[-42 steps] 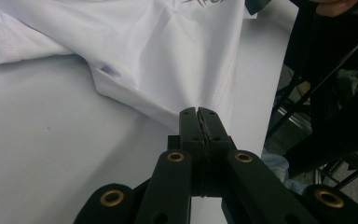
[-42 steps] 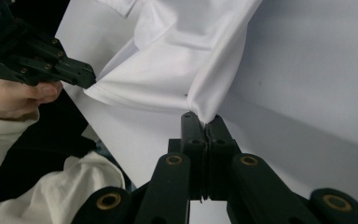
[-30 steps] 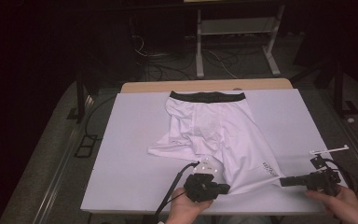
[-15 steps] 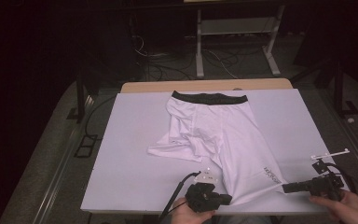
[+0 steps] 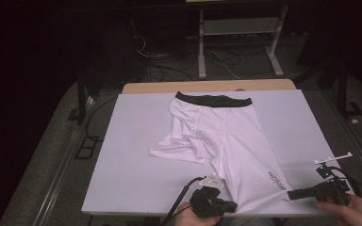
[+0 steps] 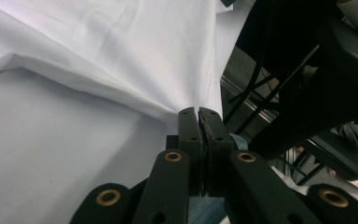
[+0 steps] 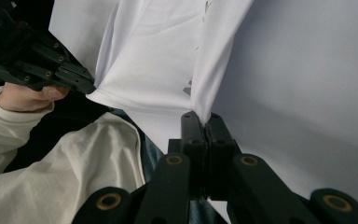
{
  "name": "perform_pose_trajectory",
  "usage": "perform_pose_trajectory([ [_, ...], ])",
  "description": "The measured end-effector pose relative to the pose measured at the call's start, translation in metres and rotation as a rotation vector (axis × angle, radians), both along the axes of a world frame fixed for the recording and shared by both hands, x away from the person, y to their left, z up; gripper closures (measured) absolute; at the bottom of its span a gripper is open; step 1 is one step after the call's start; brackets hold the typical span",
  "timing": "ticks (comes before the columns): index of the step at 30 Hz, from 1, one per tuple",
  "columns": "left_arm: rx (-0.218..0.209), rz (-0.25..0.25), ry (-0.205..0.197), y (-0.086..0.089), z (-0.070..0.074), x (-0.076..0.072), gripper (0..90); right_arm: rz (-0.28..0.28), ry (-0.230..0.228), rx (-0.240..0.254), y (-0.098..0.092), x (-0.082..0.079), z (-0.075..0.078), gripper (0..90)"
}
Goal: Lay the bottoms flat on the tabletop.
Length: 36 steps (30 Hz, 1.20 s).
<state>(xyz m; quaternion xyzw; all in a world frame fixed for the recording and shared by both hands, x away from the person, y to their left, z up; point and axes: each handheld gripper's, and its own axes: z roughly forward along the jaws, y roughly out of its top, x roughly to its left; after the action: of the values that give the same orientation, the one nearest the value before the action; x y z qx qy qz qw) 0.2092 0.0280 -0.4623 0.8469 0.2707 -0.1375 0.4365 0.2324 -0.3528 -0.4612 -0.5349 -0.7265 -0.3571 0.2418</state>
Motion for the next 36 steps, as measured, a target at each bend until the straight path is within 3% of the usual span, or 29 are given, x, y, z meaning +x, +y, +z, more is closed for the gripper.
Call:
perform_pose_trajectory([
  [4,-0.014,0.0,-0.006,0.004,0.003,0.001,71.9,-0.007,-0.035,-0.018,-0.001,-0.002,0.005,74.0],
  [12,-0.008,0.024,-0.064,0.011,0.015,0.008,45.5,-0.037,-0.201,-0.109,0.004,-0.002,0.019,48.5],
  [14,-0.005,0.028,-0.086,0.014,0.019,0.009,41.5,-0.043,-0.236,-0.124,0.007,0.0,0.023,38.5],
  [23,-0.021,0.06,-0.133,0.03,0.035,0.023,23.9,-0.079,-0.318,-0.162,0.021,0.012,0.039,0.0],
  [29,-0.011,0.076,-0.154,0.041,0.043,0.035,10.2,-0.099,-0.37,-0.151,0.026,0.019,0.048,0.0],
  [31,0.016,0.072,-0.155,0.044,0.044,0.039,1.3,-0.105,-0.381,-0.155,0.027,0.022,0.051,0.0],
  [36,0.046,0.083,-0.197,0.052,0.052,0.047,0.0,-0.131,-0.421,-0.139,0.031,0.029,0.06,0.0],
])
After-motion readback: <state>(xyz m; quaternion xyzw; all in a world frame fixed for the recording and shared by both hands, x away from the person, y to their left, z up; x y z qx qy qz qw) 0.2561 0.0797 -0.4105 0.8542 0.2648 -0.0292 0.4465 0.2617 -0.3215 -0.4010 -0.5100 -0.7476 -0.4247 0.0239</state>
